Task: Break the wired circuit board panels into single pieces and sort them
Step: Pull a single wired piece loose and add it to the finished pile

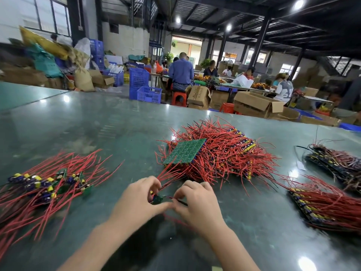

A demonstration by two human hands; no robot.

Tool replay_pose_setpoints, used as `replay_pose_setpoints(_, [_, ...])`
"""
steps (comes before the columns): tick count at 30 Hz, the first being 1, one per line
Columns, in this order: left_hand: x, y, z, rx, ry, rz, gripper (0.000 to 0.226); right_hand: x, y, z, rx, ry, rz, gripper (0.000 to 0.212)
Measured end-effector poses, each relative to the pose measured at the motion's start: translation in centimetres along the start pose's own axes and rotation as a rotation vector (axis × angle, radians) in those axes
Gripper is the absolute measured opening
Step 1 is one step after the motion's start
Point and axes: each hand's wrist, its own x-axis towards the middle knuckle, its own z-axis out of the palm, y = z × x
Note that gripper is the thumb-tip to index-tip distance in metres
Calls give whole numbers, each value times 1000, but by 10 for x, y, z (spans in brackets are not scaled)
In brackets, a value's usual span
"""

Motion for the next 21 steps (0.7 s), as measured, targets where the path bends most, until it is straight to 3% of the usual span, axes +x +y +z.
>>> replay_pose_setpoints(5, [-2, 2, 6, -27, 62, -13, 43, 0, 1, -1, -12, 82, 5, 19])
replay_pose_setpoints(10, [-1, -1, 9, -6, 110, -5, 26, 1, 1, -2, 3, 150, 6, 18])
replay_pose_setpoints(17, [-3, 1, 19, -128, 194, 61, 20, 2, 5, -9, -117, 235, -19, 12])
replay_pose_setpoints(21, [0, 0, 21, -181, 85, -22, 23, 2, 6, -11, -222, 265, -50, 7])
